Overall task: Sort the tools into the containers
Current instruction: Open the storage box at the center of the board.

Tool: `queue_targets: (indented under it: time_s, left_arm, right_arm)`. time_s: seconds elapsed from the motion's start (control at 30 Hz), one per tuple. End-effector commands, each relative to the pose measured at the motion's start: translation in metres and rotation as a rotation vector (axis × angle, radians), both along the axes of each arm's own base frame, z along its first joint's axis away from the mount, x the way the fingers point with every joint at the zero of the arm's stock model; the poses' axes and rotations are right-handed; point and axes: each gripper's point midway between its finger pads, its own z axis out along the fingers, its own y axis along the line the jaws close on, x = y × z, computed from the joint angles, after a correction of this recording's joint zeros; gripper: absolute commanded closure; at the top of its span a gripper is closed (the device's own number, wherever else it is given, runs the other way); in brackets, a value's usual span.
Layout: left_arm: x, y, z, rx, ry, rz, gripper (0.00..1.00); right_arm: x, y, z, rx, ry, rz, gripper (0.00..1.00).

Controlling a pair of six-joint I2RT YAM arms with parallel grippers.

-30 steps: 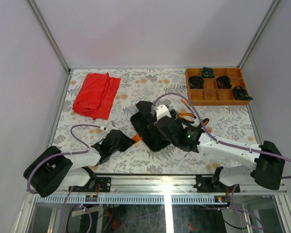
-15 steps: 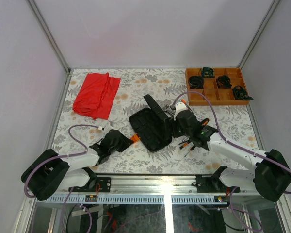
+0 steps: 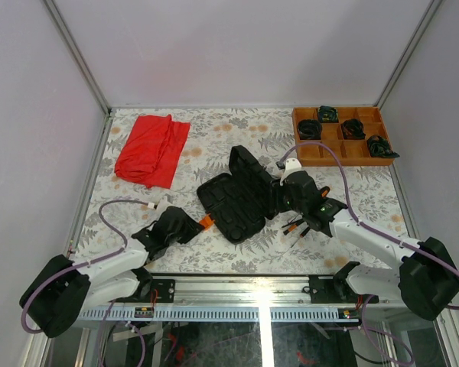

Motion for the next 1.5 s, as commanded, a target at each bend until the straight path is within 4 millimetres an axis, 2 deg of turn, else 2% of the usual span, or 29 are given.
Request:
queue_targets:
  time_s: [0.0, 0.1, 0.23, 0.57, 0.7, 0.9, 1.03, 1.13, 1.23, 1.33, 1.47]
  left_arm:
    - [-0.021, 0.024, -0.015, 0.103, 0.081, 0.009, 0.71]
    - [-0.021, 0.025, -0.005, 0.098, 0.069, 0.013, 0.56]
    - [-0.023, 0.029, 0.007, 0.097, 0.059, 0.023, 0.45]
    - [-0.018, 0.036, 0.051, 0.107, -0.019, 0.034, 0.42]
    - [-0.012, 0.041, 0.071, 0.117, -0.067, 0.051, 0.41]
    - [-0.006, 0.042, 0.079, 0.156, -0.080, 0.051, 0.39]
    - [-0.001, 0.038, 0.079, 0.167, -0.078, 0.035, 0.39]
    - [0.003, 0.033, 0.077, 0.173, -0.072, 0.020, 0.39]
    - [0.005, 0.029, 0.074, 0.178, -0.063, 0.007, 0.39]
    - [0.007, 0.027, 0.071, 0.184, -0.057, -0.004, 0.38]
    - [0.010, 0.024, 0.069, 0.205, -0.052, -0.026, 0.38]
  right_arm:
    - [0.012, 0.007, 0.015, 0.066, -0.055, -0.004, 0.48]
    - [0.014, 0.010, 0.012, 0.081, -0.043, 0.001, 0.50]
    - [0.014, 0.016, 0.009, 0.113, -0.022, 0.015, 0.51]
    - [0.010, 0.057, 0.007, 0.234, 0.079, 0.199, 0.54]
    - [0.006, 0.070, 0.005, 0.326, 0.148, 0.195, 0.57]
    - [-0.025, 0.077, -0.005, 0.521, 0.252, 0.140, 0.60]
    - [-0.052, 0.084, -0.003, 0.557, 0.272, 0.146, 0.48]
    - [-0.059, 0.066, -0.007, 0.507, 0.251, 0.088, 0.32]
    - [-0.058, 0.029, -0.017, 0.363, 0.209, -0.036, 0.15]
    - [-0.057, -0.004, -0.012, 0.235, 0.146, -0.109, 0.10]
    - [-0.055, -0.039, 0.001, 0.102, 0.065, -0.176, 0.12]
